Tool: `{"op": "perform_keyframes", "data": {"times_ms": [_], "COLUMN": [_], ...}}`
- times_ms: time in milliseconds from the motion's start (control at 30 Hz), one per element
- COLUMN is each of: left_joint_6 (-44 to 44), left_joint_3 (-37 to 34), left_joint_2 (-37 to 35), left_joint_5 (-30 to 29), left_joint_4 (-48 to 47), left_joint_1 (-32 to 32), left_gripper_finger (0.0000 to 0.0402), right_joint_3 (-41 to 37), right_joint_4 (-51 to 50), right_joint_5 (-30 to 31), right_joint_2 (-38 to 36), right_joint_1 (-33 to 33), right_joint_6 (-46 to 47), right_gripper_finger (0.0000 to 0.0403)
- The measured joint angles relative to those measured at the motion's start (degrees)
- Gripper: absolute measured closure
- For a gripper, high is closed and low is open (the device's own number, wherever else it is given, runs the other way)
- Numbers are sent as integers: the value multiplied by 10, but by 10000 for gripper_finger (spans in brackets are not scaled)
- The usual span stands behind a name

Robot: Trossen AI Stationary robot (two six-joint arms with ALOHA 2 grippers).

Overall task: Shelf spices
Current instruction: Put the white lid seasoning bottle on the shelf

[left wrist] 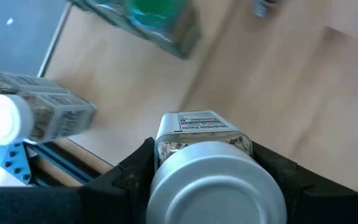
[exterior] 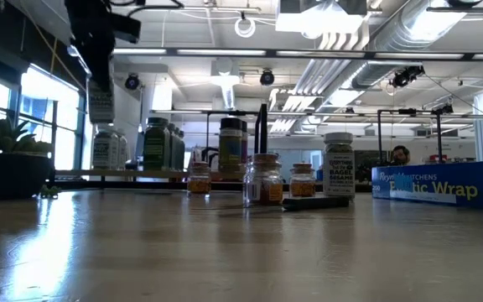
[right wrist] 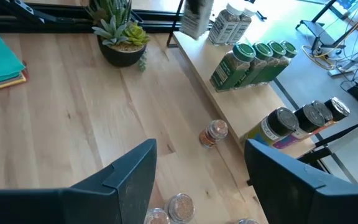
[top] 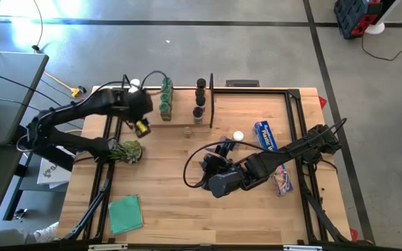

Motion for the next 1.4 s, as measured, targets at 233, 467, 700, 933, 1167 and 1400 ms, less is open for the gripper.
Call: {"op": "perform_keyframes", "data": {"times_ms": [233,467,700,933,1167,1400], "left_joint_6": [59,83,116,146,136,130], "left_joint_3": [-41,-89,-95,-95,-93,-96], "left_joint_2": [37,52,52,79,112,103], "left_joint_5": [55,57,77,145,145,132], "left_joint_4": [66,126,162,171,173,177], "left_joint_1": [117,186,225,270,281,280], "left_gripper_finger": [208,208,208,208,208,147], "right_joint_3": [0,0,0,0,0,0], "right_joint_4": [-1,0,5,4,4,4], "right_joint_5": [-1,-12,-18,-21,-23,-23], "right_joint_2": [0,3,12,12,12,12], "right_joint_1": [0,0,-7,-8,-8,-7], "right_joint_6": [0,0,4,9,4,4], "right_gripper_finger": [165,165,165,165,165,165]}}
